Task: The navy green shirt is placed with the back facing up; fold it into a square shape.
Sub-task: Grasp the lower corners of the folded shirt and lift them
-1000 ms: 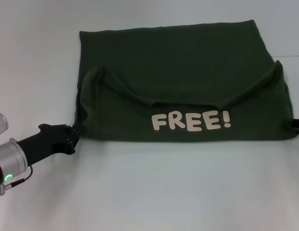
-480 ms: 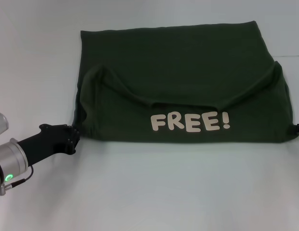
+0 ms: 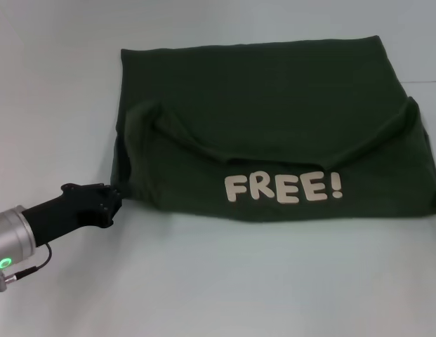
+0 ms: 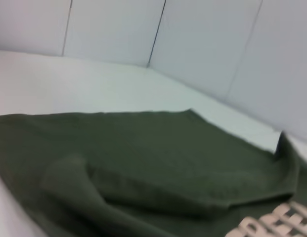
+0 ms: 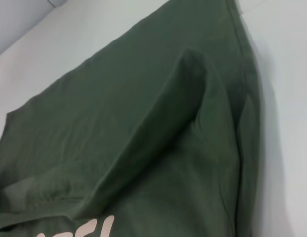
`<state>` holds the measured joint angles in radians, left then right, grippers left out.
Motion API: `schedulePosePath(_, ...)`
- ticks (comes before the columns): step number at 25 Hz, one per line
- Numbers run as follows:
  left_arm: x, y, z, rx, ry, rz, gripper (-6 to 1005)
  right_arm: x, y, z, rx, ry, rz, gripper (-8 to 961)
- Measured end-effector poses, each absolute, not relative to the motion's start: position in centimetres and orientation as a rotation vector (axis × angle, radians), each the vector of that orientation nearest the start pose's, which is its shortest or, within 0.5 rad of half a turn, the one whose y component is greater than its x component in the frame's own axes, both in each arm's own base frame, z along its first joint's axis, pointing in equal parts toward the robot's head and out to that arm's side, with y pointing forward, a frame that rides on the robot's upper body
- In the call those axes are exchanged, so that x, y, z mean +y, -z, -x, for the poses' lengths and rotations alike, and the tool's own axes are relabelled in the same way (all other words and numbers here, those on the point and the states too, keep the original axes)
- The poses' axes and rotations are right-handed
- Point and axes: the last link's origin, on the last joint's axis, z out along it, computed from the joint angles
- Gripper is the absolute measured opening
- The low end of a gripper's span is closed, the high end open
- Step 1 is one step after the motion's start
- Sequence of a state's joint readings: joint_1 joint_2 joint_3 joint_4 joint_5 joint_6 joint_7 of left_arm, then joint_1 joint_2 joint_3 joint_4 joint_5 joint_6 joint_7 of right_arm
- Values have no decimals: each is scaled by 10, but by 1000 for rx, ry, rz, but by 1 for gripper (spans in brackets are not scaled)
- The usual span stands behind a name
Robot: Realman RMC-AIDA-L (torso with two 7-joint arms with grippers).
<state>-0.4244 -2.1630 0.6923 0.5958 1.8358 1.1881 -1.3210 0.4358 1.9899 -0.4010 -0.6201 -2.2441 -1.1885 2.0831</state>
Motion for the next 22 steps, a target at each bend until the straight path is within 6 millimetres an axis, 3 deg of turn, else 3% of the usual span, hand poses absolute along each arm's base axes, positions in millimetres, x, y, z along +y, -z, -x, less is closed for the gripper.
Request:
schedulePosePath(10, 308, 12, 299, -1044, 833, 2387, 1, 276, -70, -399, 1579, -663, 1909, 29)
schedulePosePath(12, 301, 11, 300, -1074, 855, 2397, 1, 259, -74, -405, 1552, -682, 1923, 29)
schedulePosePath(22, 270, 10, 309, -1192, 931, 2423, 1, 222, -87, -411, 1486, -707, 1965, 29)
